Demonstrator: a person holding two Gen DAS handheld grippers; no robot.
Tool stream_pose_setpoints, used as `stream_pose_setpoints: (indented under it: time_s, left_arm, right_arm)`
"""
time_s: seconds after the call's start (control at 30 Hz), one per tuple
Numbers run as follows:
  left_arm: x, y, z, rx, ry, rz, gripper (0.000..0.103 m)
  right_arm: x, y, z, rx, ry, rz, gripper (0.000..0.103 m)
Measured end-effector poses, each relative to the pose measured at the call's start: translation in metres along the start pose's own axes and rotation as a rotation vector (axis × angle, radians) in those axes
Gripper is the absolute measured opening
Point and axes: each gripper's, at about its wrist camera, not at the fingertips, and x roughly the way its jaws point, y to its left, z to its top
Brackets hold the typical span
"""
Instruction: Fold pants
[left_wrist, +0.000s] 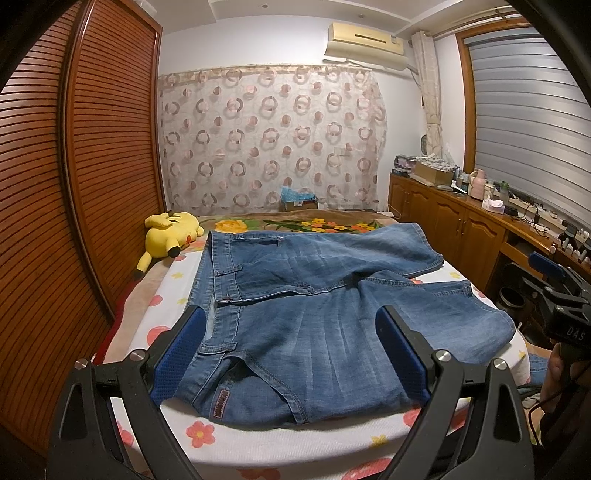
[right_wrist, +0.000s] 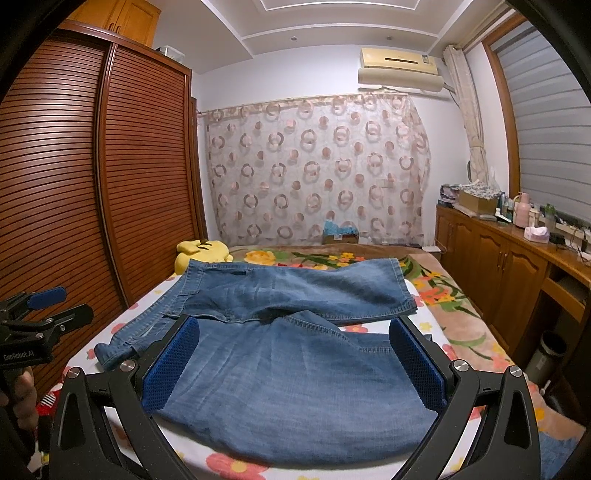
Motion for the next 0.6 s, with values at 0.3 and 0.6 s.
stream_pose_setpoints:
  time_s: [0.3,0.6]
  left_arm:
    - [-0.0001,0.0001,-0.0001,-0.001,-0.001,0.001,0.094]
    - [-0.0030,0.0005,-0.0016,-0.002,-0.002,0.000,0.094]
  right_arm:
    - [-0.0004,0.0004,0.0004,0.001,0.001,0.000,0.103]
    - [-0.0003,0.0001,0.0003,0.001,0.001,-0.001,0.103]
